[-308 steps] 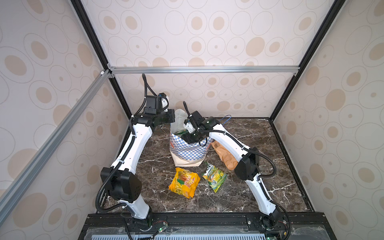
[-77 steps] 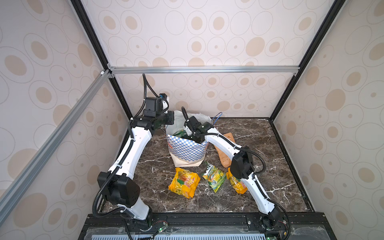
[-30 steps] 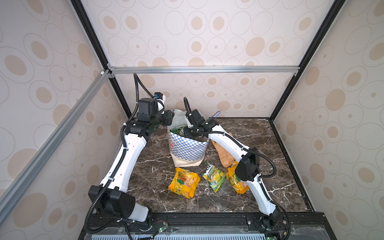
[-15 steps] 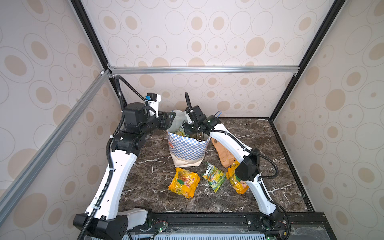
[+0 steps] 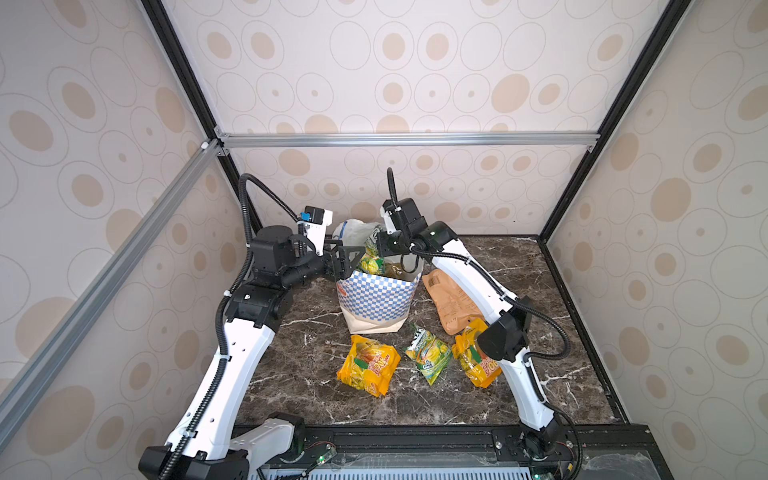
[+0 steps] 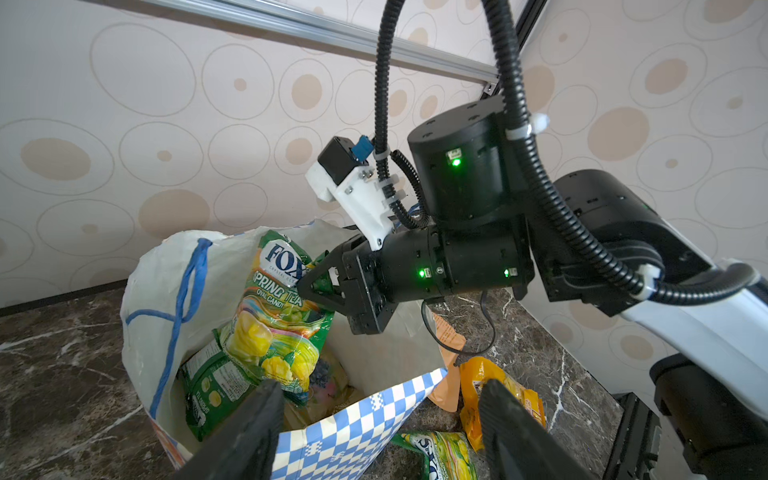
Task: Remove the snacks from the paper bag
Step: 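Lift the green Fox's candy bag up out of the checkered bag with the right gripper, then lower the green candy bag onto the table beyond the yellow bag and release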
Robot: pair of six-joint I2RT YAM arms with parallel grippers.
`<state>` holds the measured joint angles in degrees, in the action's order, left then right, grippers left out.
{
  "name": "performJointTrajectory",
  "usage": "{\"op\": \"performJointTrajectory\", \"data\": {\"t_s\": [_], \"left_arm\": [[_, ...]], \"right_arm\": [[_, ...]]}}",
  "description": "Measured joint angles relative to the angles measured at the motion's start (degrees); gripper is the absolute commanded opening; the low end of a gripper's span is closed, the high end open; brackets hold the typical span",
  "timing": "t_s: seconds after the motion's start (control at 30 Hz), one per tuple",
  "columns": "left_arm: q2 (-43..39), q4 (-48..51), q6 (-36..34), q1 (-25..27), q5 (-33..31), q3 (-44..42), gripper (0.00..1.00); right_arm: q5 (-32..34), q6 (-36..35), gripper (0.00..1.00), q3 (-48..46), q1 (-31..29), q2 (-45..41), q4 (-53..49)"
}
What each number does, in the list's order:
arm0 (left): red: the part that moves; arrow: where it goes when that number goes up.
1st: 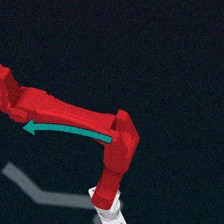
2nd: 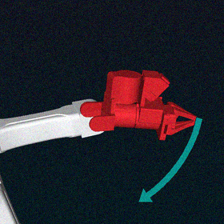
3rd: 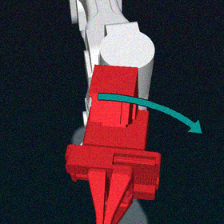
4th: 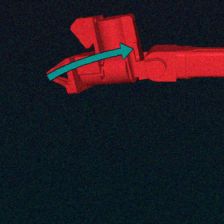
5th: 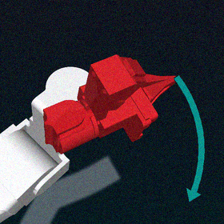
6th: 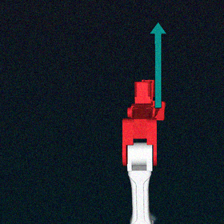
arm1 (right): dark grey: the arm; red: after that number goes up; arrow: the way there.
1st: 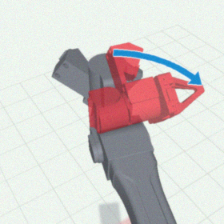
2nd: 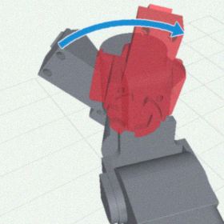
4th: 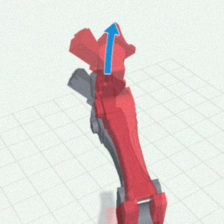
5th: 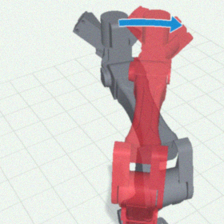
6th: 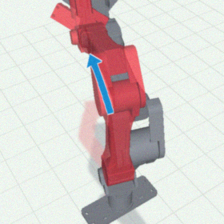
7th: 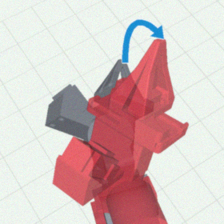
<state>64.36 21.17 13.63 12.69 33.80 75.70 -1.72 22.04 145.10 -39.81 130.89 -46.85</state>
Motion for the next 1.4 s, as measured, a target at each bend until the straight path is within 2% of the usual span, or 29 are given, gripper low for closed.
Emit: {"op": "performJointTrajectory", "data": {"t_s": [0.2,0.47,0.6,0.77,0.9,1.07,1.23,1.4], "left_arm": [[-0.9,-1.0,-1.9,0.6,2.6,-1.0,0.83],[-3.4,0.9,-6.0,3.3,4.9,-3.1,0.85],[-4.5,1.3,-7.1,6.8,5.5,-3.5,0.86],[-5.1,1.3,-8.4,12.5,5.6,-3.9,0.87],[-5.1,1.0,-8.9,16.7,4.7,-5.1,0.89],[-5.8,-2.4,-9.9,22.4,2.7,-9.3,0.98],[-7.1,-5.3,-11.1,25.6,1.0,-12.5,0.98],[-7.3,-5.2,-13.3,26.1,-1.2,-12.5,0.98]], "right_arm": [[0.0,0.4,0.00,0.9,0.0,-1.9,0.5],[0.3,0.3,0.00,1.5,-0.1,-6.6,-0.8],[1.0,-0.5,0.00,1.5,-0.1,-11.9,-2.6],[3.3,-2.1,0.00,-2.8,-0.2,-23.4,-3.3],[5.2,-2.6,0.00,-9.0,-0.2,-34.3,-4.0],[9.2,-2.7,0.00,-20.7,-0.2,-47.0,-5.4],[17.9,-1.7,0.00,-39.1,-0.1,-59.6,-6.1],[25.6,0.2,0.00,-57.8,2.9,-69.0,-7.1]]}}
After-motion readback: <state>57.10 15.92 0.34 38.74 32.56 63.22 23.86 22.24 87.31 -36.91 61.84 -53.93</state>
